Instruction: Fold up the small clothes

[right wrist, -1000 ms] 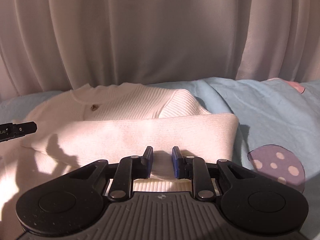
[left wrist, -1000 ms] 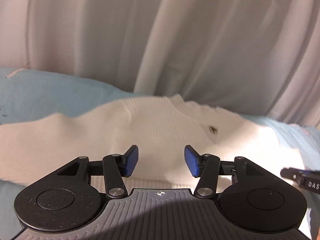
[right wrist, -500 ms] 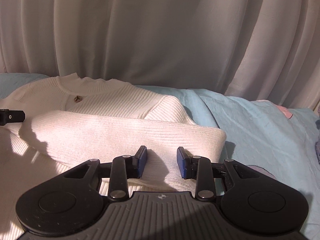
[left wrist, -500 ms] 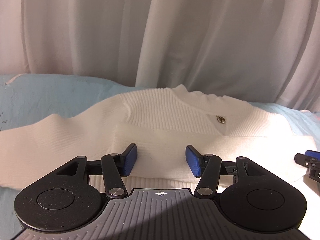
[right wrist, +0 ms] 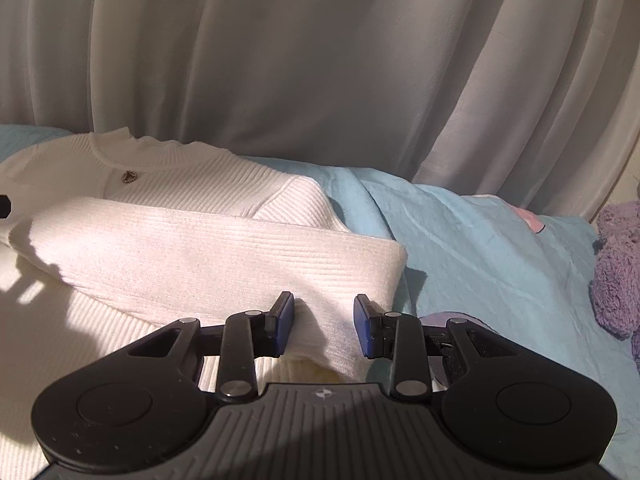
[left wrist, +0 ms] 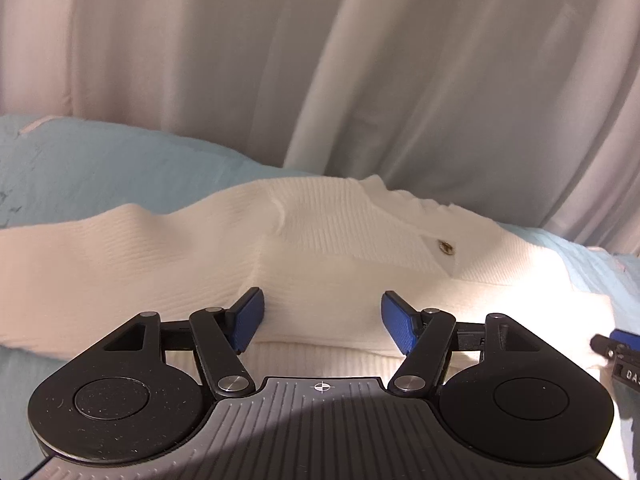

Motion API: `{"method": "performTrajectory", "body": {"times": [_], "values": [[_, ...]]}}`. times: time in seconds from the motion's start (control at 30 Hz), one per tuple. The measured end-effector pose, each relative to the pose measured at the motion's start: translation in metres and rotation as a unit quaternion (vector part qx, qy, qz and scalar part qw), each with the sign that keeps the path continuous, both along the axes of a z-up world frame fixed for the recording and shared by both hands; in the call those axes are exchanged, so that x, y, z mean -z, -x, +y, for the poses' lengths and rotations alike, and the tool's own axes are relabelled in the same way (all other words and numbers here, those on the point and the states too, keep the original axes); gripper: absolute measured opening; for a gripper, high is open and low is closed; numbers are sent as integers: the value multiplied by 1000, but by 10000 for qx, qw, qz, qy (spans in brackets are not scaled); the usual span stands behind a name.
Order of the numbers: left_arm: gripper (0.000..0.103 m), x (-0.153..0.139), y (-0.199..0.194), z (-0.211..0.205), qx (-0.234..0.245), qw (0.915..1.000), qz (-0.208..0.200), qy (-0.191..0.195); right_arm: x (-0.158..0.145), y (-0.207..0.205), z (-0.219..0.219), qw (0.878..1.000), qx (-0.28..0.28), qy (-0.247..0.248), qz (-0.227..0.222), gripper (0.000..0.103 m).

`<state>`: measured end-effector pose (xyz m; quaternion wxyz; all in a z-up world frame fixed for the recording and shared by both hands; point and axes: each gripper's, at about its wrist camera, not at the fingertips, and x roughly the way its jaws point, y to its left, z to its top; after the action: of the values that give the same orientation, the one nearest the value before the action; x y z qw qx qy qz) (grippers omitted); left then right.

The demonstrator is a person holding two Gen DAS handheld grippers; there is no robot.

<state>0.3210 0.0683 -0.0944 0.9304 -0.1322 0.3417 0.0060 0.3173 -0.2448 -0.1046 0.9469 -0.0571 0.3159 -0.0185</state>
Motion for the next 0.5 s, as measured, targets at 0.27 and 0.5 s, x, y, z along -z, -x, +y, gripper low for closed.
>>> {"method": "performTrajectory", "body": {"times": [0.27,0.5], "values": [[87,-9,104,176,-2669,9441,-13,1937,-25,78,-21,9791,-64,-2008,-326,38],[32,21,178,292,-4389,8346,-332,3313,-21,83,-18,9521,41,-3059,19,37]]}}
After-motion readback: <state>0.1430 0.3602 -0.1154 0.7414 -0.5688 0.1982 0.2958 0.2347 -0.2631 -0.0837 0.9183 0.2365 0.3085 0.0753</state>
